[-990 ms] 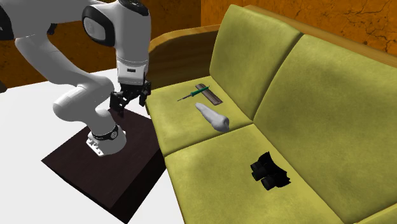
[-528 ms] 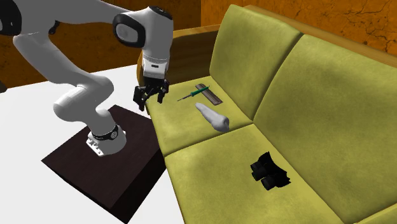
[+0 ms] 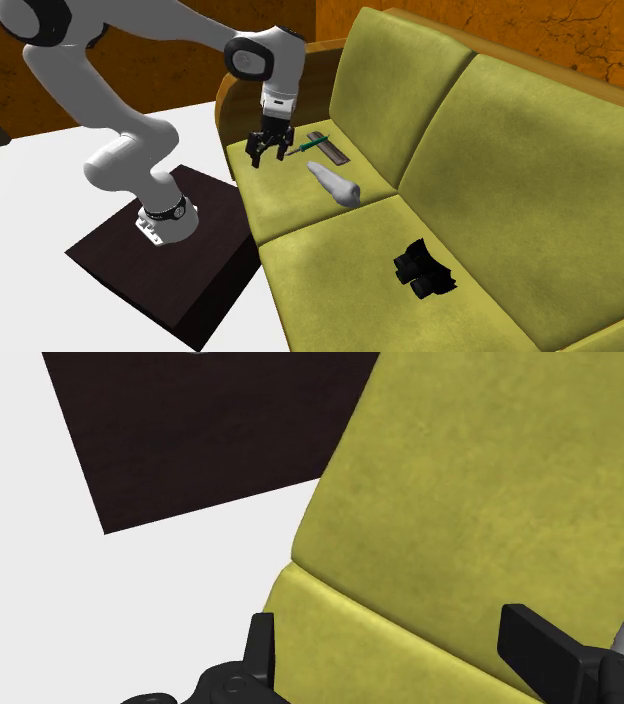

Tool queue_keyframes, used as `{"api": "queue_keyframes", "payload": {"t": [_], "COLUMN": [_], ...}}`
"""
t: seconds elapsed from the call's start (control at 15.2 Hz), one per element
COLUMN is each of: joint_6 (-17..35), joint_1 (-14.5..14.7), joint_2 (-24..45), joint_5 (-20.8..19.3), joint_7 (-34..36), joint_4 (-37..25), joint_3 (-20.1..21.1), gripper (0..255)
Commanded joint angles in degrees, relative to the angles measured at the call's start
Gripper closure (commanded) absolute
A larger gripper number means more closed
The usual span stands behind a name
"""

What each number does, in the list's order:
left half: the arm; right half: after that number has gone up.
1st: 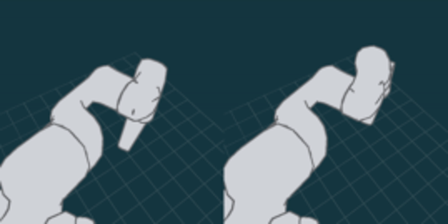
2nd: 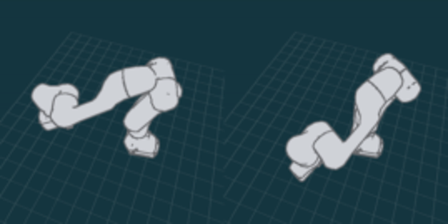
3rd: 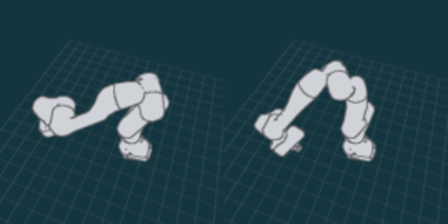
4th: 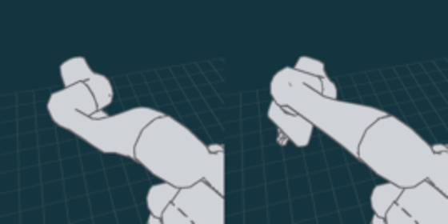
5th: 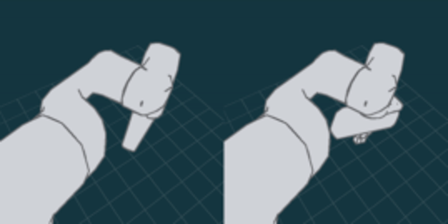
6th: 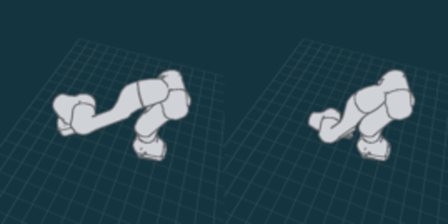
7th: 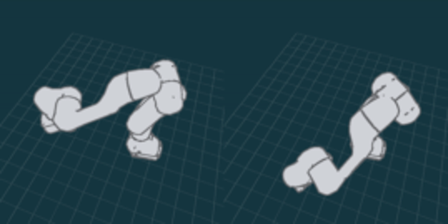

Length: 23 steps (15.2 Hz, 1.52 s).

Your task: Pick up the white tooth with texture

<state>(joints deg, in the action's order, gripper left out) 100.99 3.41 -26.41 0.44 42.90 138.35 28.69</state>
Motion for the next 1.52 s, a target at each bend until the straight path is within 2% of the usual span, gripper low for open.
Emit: {"api": "queue_keyframes", "payload": {"t": [0.0,0.26,0.46,0.59,0.79,1.06,1.12,1.45], "joint_6": [2.29,4.85,5.26,4.58,2.35,-1.67,-2.24,0.18], "joint_1": [-0.69,-2.15,-2.40,-1.48,1.90,8.77,9.83,10.44], "joint_2": [4.69,14.72,23.82,30.47,40.40,52.31,53.80,56.06], "joint_5": [-1.27,-6.29,-12.47,-17.38,-24.60,-32.06,-32.85,-34.37], "joint_7": [5.33,16.39,25.70,32.01,40.45,48.40,49.18,50.64], "joint_4": [-2.02,-7.22,-12.27,-16.22,-22.97,-33.36,-34.91,-34.03], "joint_3": [3.49,9.78,13.41,14.72,14.58,11.55,10.97,10.01], "gripper": [0,0,0,0,0,0,0,0]}}
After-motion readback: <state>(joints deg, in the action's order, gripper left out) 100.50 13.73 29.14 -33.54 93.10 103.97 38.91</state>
